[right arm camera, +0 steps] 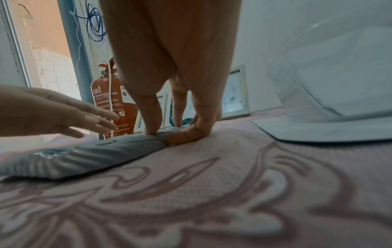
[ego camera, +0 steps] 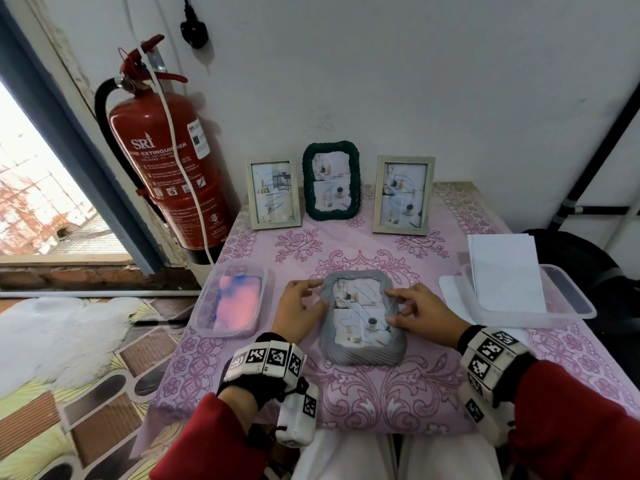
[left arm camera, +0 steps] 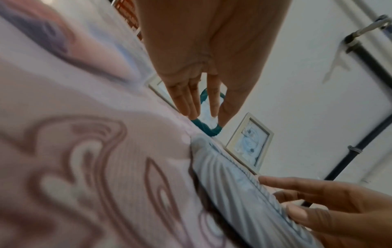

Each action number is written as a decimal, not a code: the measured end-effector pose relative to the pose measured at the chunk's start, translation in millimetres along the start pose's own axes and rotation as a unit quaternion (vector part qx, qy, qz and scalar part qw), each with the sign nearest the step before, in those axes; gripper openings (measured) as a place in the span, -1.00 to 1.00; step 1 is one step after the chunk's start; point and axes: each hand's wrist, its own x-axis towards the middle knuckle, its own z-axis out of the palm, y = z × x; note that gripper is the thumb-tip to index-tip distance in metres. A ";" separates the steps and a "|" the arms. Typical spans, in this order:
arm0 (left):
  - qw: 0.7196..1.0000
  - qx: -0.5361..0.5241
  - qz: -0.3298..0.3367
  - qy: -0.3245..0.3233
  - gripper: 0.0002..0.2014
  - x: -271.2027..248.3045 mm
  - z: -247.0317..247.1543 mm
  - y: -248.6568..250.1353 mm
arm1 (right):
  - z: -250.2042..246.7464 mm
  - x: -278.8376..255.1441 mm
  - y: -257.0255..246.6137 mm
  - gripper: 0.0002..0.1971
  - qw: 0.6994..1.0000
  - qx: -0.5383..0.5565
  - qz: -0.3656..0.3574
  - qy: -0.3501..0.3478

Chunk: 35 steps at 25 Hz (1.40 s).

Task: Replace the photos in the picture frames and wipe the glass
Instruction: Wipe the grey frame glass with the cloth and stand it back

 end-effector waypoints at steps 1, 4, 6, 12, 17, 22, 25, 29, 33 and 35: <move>1.000 -0.010 0.019 0.011 -0.66 -0.4 -8.0 3.6 | -0.6 0.2 -0.3 -0.41 1.000 -0.001 -0.002 -0.001; 0.997 -0.022 0.056 0.055 -0.77 2.9 -37.1 8.4 | -0.8 -1.1 0.2 -0.42 1.000 -0.004 -0.004 0.002; 0.994 -0.011 0.050 0.093 -0.79 9.0 -58.9 2.6 | 0.4 -2.3 0.1 -0.42 1.000 -0.006 -0.007 0.003; 0.981 0.164 -0.072 0.071 -0.58 24.6 -108.9 -39.5 | 1.0 -3.6 -1.3 -0.42 1.000 -0.012 -0.008 0.001; 0.960 0.268 -0.072 -0.032 -0.43 23.4 -110.3 -52.8 | 1.2 -4.9 -2.1 -0.43 1.000 -0.004 -0.006 0.002; 0.964 0.260 -0.057 -0.015 -0.50 21.2 -110.0 -55.1 | 1.2 -5.0 -1.9 -0.43 1.000 -0.001 -0.006 0.003; 0.969 0.241 -0.050 0.007 -0.65 20.9 -110.0 -55.9 | 1.6 -4.9 -1.8 -0.43 1.000 0.003 -0.006 0.004; 0.968 0.245 -0.031 0.040 -0.72 18.5 -115.5 -50.2 | 2.6 -5.4 -1.3 -0.44 1.000 0.010 -0.005 0.005; 0.968 0.199 0.047 0.146 -0.73 7.9 -115.9 -25.2 | 1.7 -5.4 -2.0 -0.44 1.000 0.018 -0.002 0.004; 0.965 0.173 0.112 0.162 -0.75 3.9 -109.9 -2.2 | 1.4 -5.6 -1.9 -0.44 1.000 0.020 -0.002 0.004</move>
